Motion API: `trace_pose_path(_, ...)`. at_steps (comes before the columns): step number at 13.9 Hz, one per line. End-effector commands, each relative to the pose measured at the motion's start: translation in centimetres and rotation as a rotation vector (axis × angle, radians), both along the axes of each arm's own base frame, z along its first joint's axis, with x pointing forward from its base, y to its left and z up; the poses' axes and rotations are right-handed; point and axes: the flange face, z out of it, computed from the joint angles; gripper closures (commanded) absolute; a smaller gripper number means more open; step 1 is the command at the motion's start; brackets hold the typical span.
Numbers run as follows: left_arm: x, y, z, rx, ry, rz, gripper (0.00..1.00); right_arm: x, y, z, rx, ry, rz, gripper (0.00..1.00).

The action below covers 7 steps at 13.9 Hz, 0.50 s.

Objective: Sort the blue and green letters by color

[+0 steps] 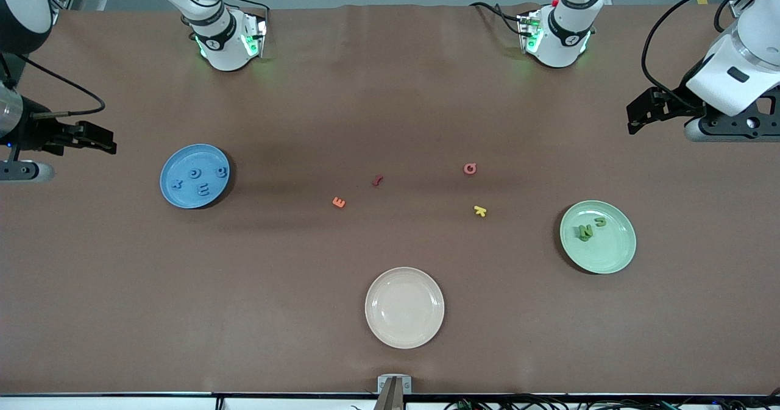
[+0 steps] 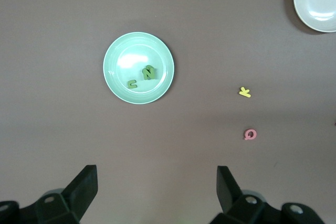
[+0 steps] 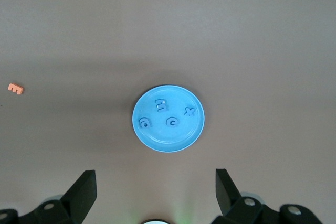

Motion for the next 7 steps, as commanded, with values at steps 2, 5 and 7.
trace_pose_path(2, 0.4, 0.0, -0.3, -0.017, 0.000, -0.010, 0.00, -2.7, -1.9, 1.6, 0.058, -0.021, -0.056, 0.00)
trace_pose_path(5, 0.4, 0.1, -0.2, -0.017, -0.003, -0.007, 0.00, -4.1, -2.4, 2.2, 0.064, -0.041, -0.064, 0.00)
trace_pose_path(7, 0.3, 0.5, 0.2, -0.017, -0.009, 0.000, 0.00, -4.9, -2.2, 2.9, 0.064, -0.052, -0.058, 0.00)
